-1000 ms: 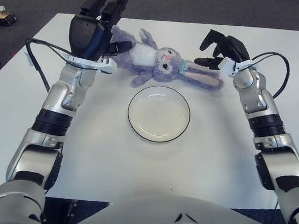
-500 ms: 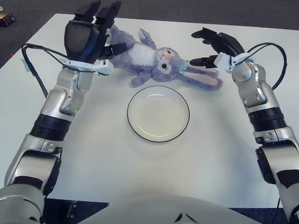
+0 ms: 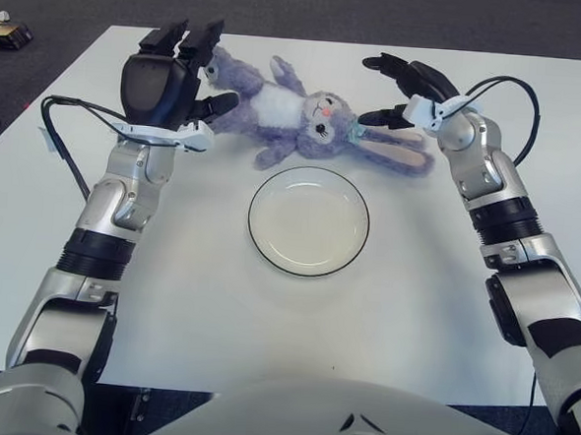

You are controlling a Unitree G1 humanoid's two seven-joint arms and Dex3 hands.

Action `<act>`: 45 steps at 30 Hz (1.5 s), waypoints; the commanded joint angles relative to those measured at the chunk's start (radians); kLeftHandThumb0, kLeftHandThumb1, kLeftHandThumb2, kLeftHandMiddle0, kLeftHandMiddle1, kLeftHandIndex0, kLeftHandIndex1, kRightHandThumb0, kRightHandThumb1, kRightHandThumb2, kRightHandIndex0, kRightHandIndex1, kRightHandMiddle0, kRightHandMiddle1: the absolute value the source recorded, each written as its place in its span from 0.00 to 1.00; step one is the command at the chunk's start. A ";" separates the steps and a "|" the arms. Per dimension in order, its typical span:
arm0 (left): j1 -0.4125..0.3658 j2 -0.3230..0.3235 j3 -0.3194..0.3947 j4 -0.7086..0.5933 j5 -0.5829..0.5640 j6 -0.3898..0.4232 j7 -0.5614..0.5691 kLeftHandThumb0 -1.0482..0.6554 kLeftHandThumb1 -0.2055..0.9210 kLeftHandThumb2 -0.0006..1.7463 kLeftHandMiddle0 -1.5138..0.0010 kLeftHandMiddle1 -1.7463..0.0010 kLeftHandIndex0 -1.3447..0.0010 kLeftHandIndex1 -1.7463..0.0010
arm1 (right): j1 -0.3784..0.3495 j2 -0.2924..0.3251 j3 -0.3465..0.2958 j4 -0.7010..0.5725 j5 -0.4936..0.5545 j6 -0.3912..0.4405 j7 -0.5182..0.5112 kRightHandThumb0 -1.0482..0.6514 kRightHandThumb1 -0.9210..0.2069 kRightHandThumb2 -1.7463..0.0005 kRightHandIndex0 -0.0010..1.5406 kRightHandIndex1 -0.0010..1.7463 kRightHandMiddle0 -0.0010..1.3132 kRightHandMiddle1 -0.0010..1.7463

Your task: Put the doll into the plate.

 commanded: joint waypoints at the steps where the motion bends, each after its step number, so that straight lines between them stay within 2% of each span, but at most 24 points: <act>1: 0.016 -0.012 0.004 -0.017 -0.017 0.007 -0.015 0.04 1.00 0.45 0.65 1.00 0.65 1.00 | -0.029 0.009 0.010 0.028 -0.012 -0.002 -0.014 0.14 0.00 0.90 0.10 0.00 0.14 0.03; 16: 0.016 -0.027 -0.009 -0.028 -0.011 0.016 -0.042 0.05 1.00 0.42 0.68 1.00 0.68 1.00 | -0.160 0.104 0.065 0.316 -0.018 -0.048 -0.089 0.12 0.00 0.87 0.09 0.00 0.13 0.02; 27: 0.020 -0.027 -0.012 -0.024 -0.014 0.001 -0.048 0.04 1.00 0.42 0.68 1.00 0.68 1.00 | -0.197 0.126 0.085 0.393 -0.020 -0.046 -0.111 0.10 0.00 0.85 0.09 0.00 0.13 0.02; 45: 0.037 -0.045 -0.019 -0.036 -0.016 -0.001 -0.048 0.04 1.00 0.42 0.69 1.00 0.68 1.00 | -0.271 0.201 0.112 0.610 -0.016 -0.082 -0.183 0.10 0.00 0.83 0.07 0.00 0.14 0.02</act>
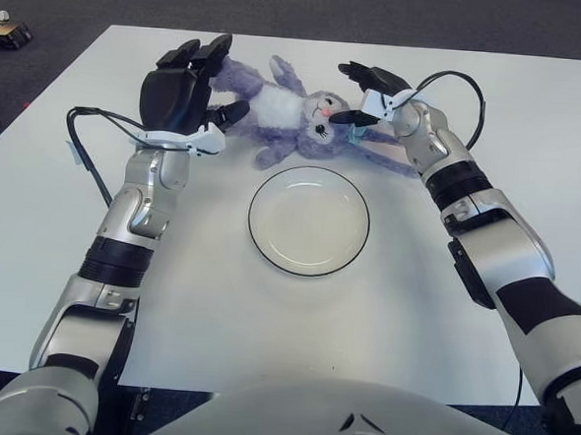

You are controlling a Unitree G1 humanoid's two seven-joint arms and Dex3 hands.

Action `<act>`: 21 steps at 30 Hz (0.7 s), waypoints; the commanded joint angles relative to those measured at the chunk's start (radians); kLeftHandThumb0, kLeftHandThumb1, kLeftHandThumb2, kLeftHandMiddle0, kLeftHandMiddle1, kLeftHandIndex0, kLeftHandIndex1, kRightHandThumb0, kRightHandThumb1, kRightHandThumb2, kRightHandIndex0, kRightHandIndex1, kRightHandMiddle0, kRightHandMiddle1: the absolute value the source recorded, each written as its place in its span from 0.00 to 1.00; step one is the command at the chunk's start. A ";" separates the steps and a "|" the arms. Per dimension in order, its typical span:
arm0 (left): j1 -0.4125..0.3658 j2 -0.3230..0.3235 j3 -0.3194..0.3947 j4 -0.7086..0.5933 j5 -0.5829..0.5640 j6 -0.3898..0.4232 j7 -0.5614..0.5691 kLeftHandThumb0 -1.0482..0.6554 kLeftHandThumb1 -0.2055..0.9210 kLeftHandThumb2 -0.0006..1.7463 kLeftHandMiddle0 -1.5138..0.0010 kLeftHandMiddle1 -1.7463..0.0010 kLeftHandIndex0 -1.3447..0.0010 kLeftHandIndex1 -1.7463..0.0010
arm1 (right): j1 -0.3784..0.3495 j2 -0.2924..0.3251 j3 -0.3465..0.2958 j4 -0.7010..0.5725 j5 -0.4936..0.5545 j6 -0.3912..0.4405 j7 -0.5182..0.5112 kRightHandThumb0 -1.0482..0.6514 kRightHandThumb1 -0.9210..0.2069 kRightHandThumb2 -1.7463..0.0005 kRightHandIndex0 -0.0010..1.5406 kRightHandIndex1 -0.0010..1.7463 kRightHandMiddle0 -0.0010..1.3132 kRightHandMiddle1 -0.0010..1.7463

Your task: Put the doll into the plate.

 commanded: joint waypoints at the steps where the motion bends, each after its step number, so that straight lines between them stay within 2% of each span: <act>1: 0.012 -0.003 -0.004 -0.010 -0.006 -0.005 -0.004 0.04 1.00 0.42 0.69 1.00 0.68 1.00 | -0.030 0.024 0.009 0.048 -0.008 -0.017 -0.029 0.10 0.00 0.83 0.07 0.00 0.14 0.02; 9: 0.015 -0.011 -0.007 -0.019 -0.008 -0.001 -0.009 0.03 1.00 0.42 0.69 1.00 0.69 1.00 | -0.045 0.058 0.014 0.093 -0.002 -0.029 -0.051 0.09 0.00 0.83 0.08 0.00 0.15 0.02; 21: 0.013 -0.019 -0.008 -0.016 -0.009 0.000 -0.009 0.02 1.00 0.42 0.69 1.00 0.69 1.00 | -0.035 0.100 0.017 0.096 0.008 -0.028 -0.045 0.09 0.00 0.82 0.08 0.00 0.15 0.02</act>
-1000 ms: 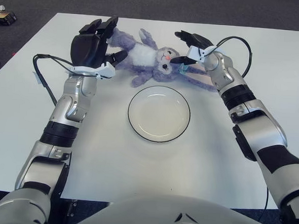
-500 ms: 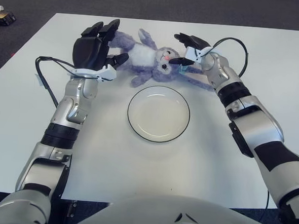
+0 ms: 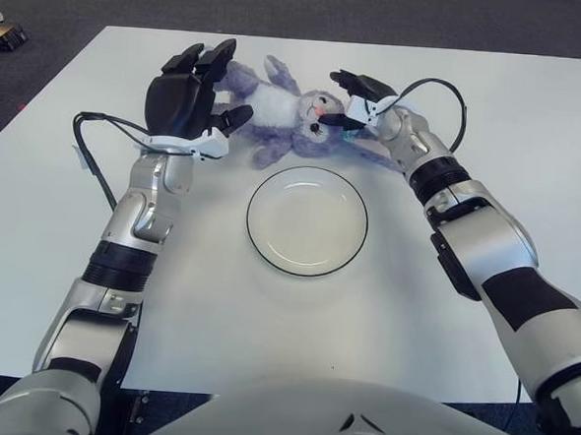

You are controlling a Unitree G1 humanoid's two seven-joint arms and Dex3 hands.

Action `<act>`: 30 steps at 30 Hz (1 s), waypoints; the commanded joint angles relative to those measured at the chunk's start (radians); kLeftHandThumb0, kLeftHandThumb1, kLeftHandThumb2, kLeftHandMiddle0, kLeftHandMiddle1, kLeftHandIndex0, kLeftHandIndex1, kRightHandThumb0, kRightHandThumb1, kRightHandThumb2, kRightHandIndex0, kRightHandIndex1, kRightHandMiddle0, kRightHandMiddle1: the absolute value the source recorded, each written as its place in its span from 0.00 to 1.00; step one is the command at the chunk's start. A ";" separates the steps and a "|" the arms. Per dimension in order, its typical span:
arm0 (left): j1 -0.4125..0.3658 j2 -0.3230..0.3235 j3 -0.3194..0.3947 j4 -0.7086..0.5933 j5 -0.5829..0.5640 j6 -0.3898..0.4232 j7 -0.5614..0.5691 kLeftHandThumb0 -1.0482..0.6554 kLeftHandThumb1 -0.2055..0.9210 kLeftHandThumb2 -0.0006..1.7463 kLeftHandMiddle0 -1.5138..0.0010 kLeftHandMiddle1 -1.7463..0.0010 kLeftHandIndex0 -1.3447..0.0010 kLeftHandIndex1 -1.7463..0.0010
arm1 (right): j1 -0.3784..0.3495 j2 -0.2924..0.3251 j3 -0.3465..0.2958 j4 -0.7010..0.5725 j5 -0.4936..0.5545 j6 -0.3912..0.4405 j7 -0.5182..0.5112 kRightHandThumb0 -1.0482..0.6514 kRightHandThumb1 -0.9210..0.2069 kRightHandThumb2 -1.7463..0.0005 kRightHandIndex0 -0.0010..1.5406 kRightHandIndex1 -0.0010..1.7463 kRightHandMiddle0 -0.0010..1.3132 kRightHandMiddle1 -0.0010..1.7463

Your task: Put the doll into the plate.

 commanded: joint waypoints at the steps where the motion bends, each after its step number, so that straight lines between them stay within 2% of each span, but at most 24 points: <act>1: 0.006 -0.002 -0.004 -0.004 -0.005 -0.001 -0.006 0.02 1.00 0.42 0.69 1.00 0.69 1.00 | -0.003 0.019 0.005 0.004 0.002 -0.010 0.000 0.09 0.00 0.82 0.08 0.00 0.15 0.02; 13: 0.000 -0.009 -0.004 0.017 -0.005 -0.009 0.008 0.02 1.00 0.42 0.69 1.00 0.68 1.00 | 0.021 0.035 0.017 -0.002 0.008 -0.030 0.043 0.08 0.00 0.82 0.10 0.01 0.15 0.01; 30: -0.006 -0.009 -0.002 0.039 -0.015 -0.020 0.021 0.02 1.00 0.41 0.68 1.00 0.68 1.00 | 0.067 0.050 0.000 -0.071 0.038 -0.056 0.057 0.08 0.00 0.82 0.11 0.01 0.15 0.01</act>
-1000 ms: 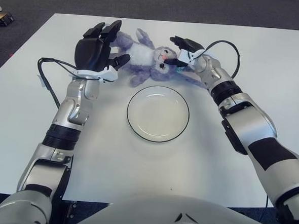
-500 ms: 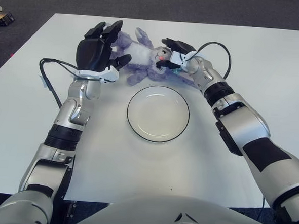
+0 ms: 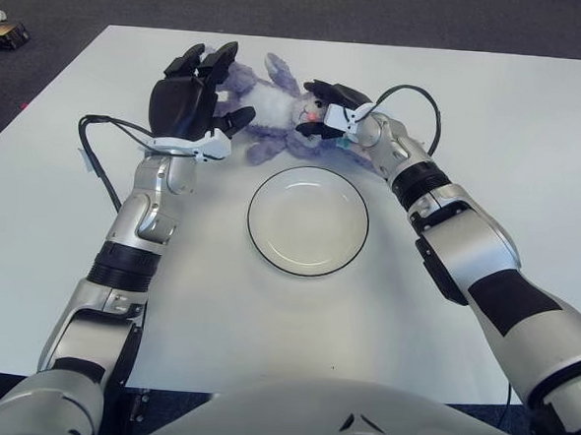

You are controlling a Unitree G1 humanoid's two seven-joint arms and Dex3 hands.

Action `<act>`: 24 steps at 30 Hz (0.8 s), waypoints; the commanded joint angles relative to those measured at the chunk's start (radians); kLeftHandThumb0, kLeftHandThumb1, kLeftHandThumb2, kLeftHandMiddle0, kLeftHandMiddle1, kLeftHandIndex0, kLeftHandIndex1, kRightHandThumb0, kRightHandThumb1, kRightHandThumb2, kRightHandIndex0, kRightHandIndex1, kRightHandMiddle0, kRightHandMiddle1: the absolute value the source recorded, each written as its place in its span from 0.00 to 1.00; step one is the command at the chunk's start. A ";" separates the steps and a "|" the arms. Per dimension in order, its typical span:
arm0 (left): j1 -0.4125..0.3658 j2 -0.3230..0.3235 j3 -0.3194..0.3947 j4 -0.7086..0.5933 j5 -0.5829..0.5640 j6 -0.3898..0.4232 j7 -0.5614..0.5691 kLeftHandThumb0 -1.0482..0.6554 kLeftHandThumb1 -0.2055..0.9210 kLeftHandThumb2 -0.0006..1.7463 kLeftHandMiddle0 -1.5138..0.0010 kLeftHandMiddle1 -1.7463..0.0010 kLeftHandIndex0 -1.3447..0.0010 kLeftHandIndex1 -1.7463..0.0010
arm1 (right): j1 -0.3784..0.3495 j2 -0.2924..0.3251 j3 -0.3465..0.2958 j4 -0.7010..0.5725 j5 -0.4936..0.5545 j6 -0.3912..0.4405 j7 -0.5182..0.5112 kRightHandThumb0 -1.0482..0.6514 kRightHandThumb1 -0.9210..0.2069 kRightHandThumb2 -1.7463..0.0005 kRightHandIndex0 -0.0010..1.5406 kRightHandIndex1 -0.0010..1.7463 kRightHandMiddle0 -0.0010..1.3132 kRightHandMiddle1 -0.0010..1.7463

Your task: Put the doll into the plate.

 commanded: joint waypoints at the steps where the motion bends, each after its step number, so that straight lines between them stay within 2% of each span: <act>1: -0.007 0.002 -0.002 0.014 -0.004 -0.010 0.007 0.02 1.00 0.40 0.68 1.00 0.68 1.00 | 0.021 0.008 -0.005 -0.032 0.015 -0.006 0.018 0.09 0.00 0.83 0.12 0.01 0.15 0.01; 9: -0.012 0.004 -0.001 0.022 -0.009 -0.015 0.010 0.02 1.00 0.40 0.68 1.00 0.68 1.00 | 0.041 0.008 -0.006 -0.077 0.026 0.017 0.049 0.09 0.00 0.83 0.12 0.01 0.16 0.01; 18: -0.018 0.001 0.002 0.029 -0.025 -0.030 0.018 0.02 1.00 0.39 0.68 1.00 0.68 1.00 | 0.072 0.025 0.020 -0.120 0.024 0.150 0.153 0.10 0.00 0.85 0.10 0.00 0.15 0.01; 24: -0.020 0.001 0.006 0.040 -0.032 -0.053 0.034 0.02 1.00 0.38 0.68 1.00 0.68 1.00 | 0.087 0.023 0.054 -0.108 -0.006 0.175 0.148 0.10 0.00 0.85 0.08 0.00 0.16 0.01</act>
